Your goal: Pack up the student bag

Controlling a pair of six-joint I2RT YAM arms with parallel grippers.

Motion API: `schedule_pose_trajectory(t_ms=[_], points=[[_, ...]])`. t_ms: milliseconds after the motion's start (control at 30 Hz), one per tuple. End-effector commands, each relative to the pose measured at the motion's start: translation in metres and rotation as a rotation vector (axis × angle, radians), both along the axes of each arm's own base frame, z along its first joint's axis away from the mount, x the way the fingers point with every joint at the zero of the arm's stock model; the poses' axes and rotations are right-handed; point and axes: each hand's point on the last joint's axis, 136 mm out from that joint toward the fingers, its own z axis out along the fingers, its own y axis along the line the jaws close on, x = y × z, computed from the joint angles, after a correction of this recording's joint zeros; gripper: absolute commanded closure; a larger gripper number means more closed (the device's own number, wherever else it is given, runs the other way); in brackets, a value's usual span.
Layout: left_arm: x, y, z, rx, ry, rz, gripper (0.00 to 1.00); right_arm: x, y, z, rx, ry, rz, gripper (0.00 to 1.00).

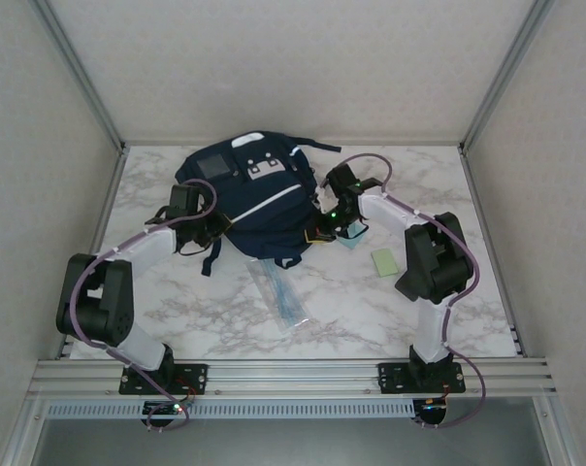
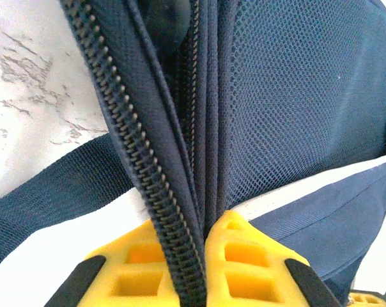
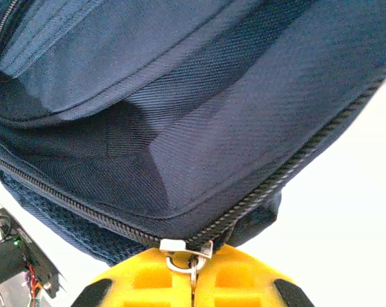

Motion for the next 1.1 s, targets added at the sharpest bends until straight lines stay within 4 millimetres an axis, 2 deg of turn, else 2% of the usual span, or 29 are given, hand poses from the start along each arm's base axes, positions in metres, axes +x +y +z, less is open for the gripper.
schedule_pose_trajectory(t_ms=[0, 167, 267, 300, 333, 367, 433, 467, 500, 667, 800, 833, 867, 933, 1067], points=[[0.033, 0.043, 0.010, 0.119, -0.064, 0.053, 1.00, -0.027, -0.016, 0.000, -0.047, 0.073, 0.006, 1.00], [0.105, 0.034, 0.023, 0.090, -0.114, 0.015, 1.00, -0.061, 0.027, 0.013, 0.032, 0.068, 0.136, 1.00], [0.144, 0.031, 0.035, 0.096, -0.143, 0.005, 1.00, -0.072, 0.060, 0.024, 0.107, 0.055, 0.178, 1.00], [0.154, 0.031, 0.042, 0.098, -0.152, 0.005, 0.92, -0.072, 0.073, 0.028, 0.134, 0.040, 0.188, 1.00], [0.159, 0.030, 0.044, 0.098, -0.144, 0.001, 0.71, -0.070, 0.083, 0.030, 0.149, 0.026, 0.194, 1.00], [0.160, 0.031, 0.047, 0.101, -0.127, 0.004, 0.44, -0.066, 0.092, 0.031, 0.163, 0.010, 0.194, 1.00], [0.153, 0.035, 0.054, 0.115, -0.122, 0.024, 0.23, -0.051, 0.114, 0.034, 0.204, -0.024, 0.177, 1.00], [0.145, 0.040, 0.057, 0.129, -0.122, 0.049, 0.07, -0.043, 0.123, 0.034, 0.218, -0.033, 0.165, 1.00], [0.137, 0.043, 0.059, 0.132, -0.123, 0.065, 0.05, -0.035, 0.131, 0.036, 0.230, -0.049, 0.156, 1.00], [0.072, 0.049, 0.049, 0.067, -0.095, 0.169, 0.03, -0.002, 0.162, 0.050, 0.301, -0.105, 0.124, 1.00], [0.023, 0.038, 0.036, -0.013, -0.067, 0.235, 0.03, 0.001, 0.184, 0.063, 0.349, -0.112, 0.152, 1.00], [0.011, 0.034, 0.030, -0.027, -0.049, 0.260, 0.00, 0.002, 0.187, 0.066, 0.359, -0.110, 0.156, 1.00], [0.006, 0.030, 0.030, -0.052, -0.065, 0.284, 0.00, -0.010, 0.198, 0.068, 0.371, -0.101, 0.181, 1.00], [-0.002, 0.023, 0.026, -0.087, -0.068, 0.316, 0.00, -0.020, 0.207, 0.070, 0.399, -0.078, 0.200, 1.00], [0.006, 0.015, 0.020, -0.082, -0.067, 0.328, 0.02, -0.047, 0.215, 0.073, 0.426, -0.042, 0.247, 1.00]])
